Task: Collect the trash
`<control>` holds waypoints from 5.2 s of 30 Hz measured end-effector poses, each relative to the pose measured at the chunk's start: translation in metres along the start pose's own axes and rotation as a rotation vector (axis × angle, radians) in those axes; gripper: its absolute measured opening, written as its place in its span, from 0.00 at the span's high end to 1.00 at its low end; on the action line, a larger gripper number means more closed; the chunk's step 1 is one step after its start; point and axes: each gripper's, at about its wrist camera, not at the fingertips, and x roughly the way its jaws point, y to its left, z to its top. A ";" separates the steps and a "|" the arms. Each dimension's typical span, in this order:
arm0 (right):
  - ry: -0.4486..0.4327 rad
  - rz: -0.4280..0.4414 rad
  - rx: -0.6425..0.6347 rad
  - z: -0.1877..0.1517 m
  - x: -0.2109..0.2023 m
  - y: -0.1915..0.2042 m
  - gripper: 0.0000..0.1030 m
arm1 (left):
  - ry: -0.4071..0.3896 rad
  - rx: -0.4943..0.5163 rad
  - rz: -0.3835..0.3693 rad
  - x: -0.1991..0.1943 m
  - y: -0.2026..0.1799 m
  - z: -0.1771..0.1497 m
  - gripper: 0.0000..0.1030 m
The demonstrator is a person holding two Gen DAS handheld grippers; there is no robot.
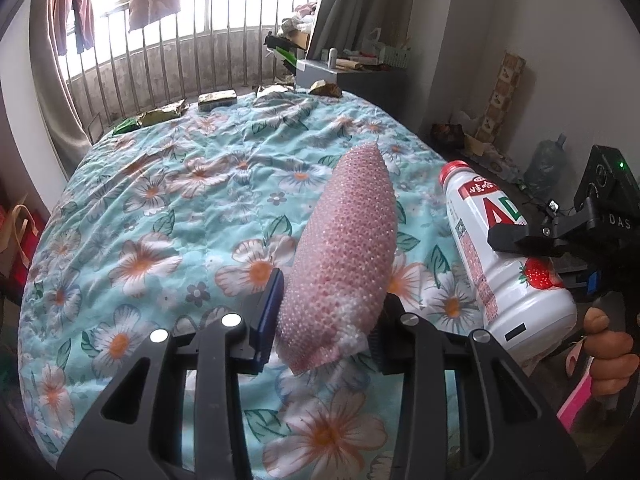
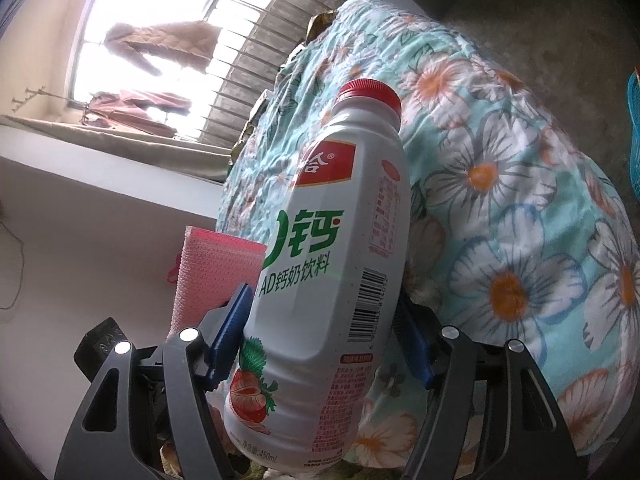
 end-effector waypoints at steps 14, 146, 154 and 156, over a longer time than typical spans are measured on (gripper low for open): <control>-0.082 0.105 0.010 -0.003 -0.042 -0.013 0.36 | -0.043 0.063 -0.102 -0.014 -0.031 0.027 0.67; -0.327 -0.957 -0.484 -0.103 -0.137 0.000 0.06 | 0.133 -0.009 0.367 -0.046 -0.107 -0.063 0.09; -0.329 -0.958 -0.481 -0.102 -0.138 0.000 0.06 | 0.133 -0.008 0.366 -0.047 -0.108 -0.063 0.09; -0.327 -0.958 -0.481 -0.102 -0.138 0.000 0.06 | 0.134 -0.008 0.367 -0.047 -0.108 -0.063 0.09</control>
